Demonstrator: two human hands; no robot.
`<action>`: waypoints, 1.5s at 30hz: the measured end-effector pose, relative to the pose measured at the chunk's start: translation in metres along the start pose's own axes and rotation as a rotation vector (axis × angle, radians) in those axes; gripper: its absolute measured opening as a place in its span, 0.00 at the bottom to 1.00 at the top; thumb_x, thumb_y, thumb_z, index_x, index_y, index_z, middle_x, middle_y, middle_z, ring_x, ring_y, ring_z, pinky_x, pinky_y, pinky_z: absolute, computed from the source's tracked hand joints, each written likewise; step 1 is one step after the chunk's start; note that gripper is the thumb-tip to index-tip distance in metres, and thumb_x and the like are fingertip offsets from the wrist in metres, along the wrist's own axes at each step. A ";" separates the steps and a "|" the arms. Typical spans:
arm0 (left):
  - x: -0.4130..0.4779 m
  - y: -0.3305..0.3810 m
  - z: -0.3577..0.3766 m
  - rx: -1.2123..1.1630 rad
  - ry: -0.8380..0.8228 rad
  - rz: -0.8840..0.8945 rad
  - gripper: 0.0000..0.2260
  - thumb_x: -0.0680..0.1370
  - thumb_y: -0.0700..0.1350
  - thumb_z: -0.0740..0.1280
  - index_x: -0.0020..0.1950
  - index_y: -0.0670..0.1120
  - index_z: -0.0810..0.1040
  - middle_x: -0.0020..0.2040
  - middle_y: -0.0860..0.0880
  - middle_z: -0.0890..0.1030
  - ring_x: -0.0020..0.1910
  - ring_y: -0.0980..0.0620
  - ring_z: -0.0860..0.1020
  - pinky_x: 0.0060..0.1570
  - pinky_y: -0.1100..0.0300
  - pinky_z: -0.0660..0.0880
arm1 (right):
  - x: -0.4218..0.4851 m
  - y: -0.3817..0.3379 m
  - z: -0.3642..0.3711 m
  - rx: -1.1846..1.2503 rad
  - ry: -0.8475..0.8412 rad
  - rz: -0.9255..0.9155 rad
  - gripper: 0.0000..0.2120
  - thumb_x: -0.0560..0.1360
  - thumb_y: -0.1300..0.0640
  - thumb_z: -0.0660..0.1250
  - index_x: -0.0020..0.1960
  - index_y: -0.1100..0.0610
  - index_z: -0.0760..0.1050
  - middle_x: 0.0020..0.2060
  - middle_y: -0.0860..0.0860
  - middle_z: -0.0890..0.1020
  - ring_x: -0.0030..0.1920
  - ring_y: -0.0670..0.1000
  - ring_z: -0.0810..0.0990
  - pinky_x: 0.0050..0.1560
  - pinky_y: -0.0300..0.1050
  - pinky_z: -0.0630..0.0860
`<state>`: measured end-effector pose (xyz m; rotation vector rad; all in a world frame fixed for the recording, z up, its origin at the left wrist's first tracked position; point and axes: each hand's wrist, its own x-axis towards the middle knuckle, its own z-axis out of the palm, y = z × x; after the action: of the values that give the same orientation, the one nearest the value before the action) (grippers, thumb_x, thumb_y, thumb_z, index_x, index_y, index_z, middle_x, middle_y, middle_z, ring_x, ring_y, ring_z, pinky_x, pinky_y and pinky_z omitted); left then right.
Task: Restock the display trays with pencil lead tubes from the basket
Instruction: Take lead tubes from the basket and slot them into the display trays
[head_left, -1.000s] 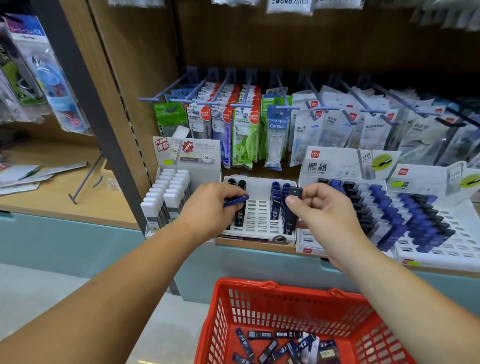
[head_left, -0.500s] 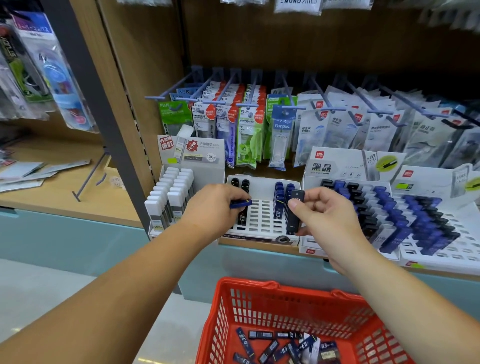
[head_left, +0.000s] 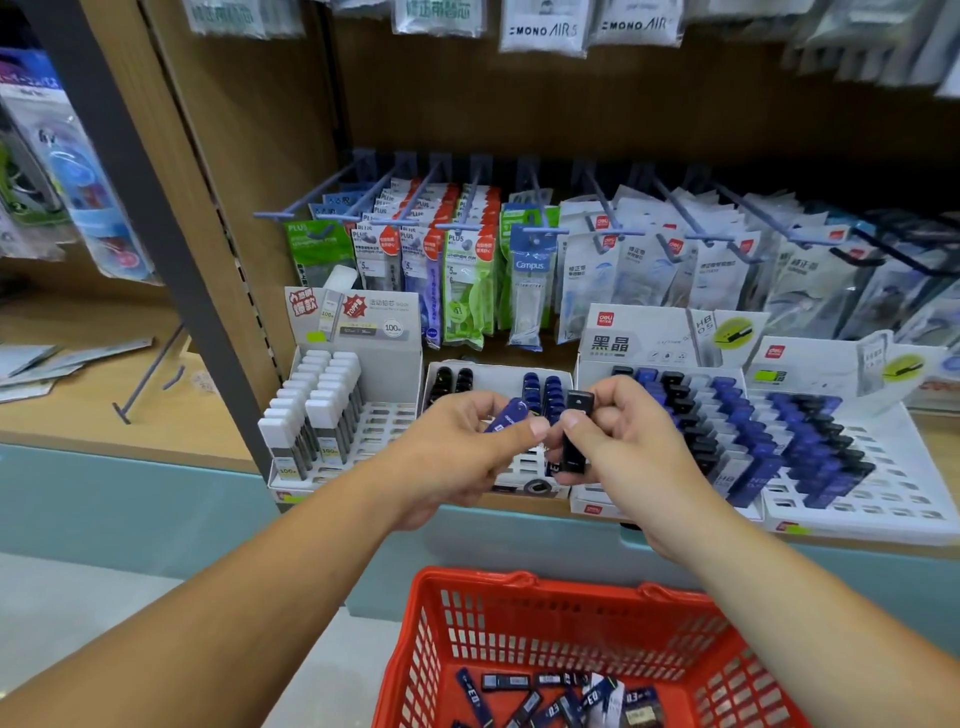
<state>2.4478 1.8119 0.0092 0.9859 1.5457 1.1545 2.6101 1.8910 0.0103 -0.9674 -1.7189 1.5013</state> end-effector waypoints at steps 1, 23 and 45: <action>0.002 0.001 0.002 -0.014 -0.004 -0.014 0.12 0.82 0.53 0.68 0.56 0.44 0.77 0.30 0.49 0.69 0.23 0.55 0.61 0.23 0.65 0.56 | -0.001 0.001 -0.003 -0.015 -0.001 -0.001 0.03 0.83 0.63 0.64 0.52 0.57 0.72 0.40 0.55 0.86 0.43 0.51 0.85 0.43 0.52 0.85; 0.048 -0.010 0.011 0.348 0.379 0.274 0.08 0.79 0.40 0.72 0.53 0.54 0.83 0.45 0.50 0.82 0.42 0.50 0.84 0.48 0.52 0.84 | -0.005 0.013 -0.036 -0.055 0.022 0.041 0.07 0.81 0.64 0.66 0.48 0.56 0.71 0.39 0.56 0.86 0.40 0.51 0.84 0.44 0.65 0.84; 0.038 0.007 0.016 0.119 0.411 0.214 0.06 0.75 0.33 0.72 0.44 0.42 0.86 0.46 0.42 0.85 0.38 0.48 0.86 0.40 0.58 0.84 | 0.002 0.011 -0.026 -0.185 -0.083 0.074 0.05 0.82 0.53 0.66 0.57 0.48 0.74 0.34 0.48 0.76 0.27 0.48 0.76 0.32 0.43 0.79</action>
<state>2.4548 1.8534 0.0061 1.0581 1.8829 1.4996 2.6323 1.9065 0.0028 -1.0874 -1.9267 1.4669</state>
